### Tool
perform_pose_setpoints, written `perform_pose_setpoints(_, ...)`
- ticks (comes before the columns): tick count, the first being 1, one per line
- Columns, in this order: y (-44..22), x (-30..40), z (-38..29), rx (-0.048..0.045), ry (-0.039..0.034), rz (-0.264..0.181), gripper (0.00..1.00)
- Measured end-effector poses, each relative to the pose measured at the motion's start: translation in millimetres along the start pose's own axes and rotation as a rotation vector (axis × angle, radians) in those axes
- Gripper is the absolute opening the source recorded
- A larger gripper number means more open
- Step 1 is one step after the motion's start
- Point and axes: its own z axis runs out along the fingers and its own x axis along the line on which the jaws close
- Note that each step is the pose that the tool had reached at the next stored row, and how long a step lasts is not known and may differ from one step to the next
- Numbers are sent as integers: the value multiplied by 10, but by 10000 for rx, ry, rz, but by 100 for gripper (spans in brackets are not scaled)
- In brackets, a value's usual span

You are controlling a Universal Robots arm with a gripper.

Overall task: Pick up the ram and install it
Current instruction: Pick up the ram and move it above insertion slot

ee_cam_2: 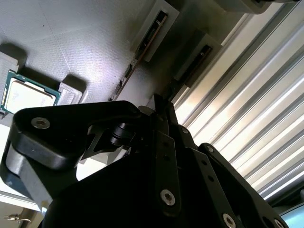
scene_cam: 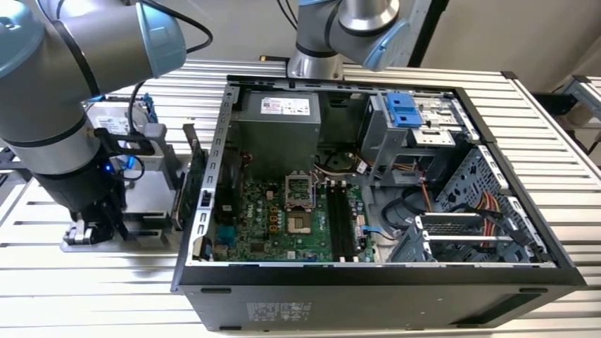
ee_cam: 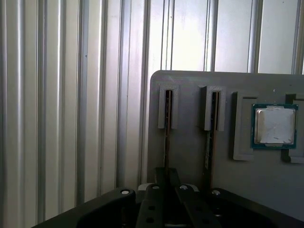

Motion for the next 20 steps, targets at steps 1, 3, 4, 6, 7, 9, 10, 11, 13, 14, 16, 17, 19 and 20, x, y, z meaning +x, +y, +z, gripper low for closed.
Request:
perform_pose_setpoints(1,0,0,0,1,-1,0,0)
perform_pose_setpoints(3,0,0,0,0,0,0,0)
perform_pose_setpoints(4,0,0,0,0,0,0,0)
perform_pose_setpoints(6,0,-1,1,0,0,0,0)
perform_pose_setpoints(7,0,-1,0,0,0,0,0)
perform_pose_setpoints(9,-1,-1,-3,1,-2,0,0)
perform_pose_setpoints(10,0,-1,-7,1,-1,0,0)
perform_pose_setpoints(11,0,0,-13,1,-2,1,0)
perform_pose_setpoints(13,1,1,-26,0,-1,1,0)
perform_pose_setpoints(14,1,1,-34,0,-1,1,0)
perform_pose_setpoints(16,1,2,-52,0,0,1,0)
perform_pose_setpoints(17,1,3,-60,0,0,0,0)
perform_pose_setpoints(19,1,4,-76,0,0,0,0)
perform_pose_setpoints(20,1,4,-83,1,-1,0,0)
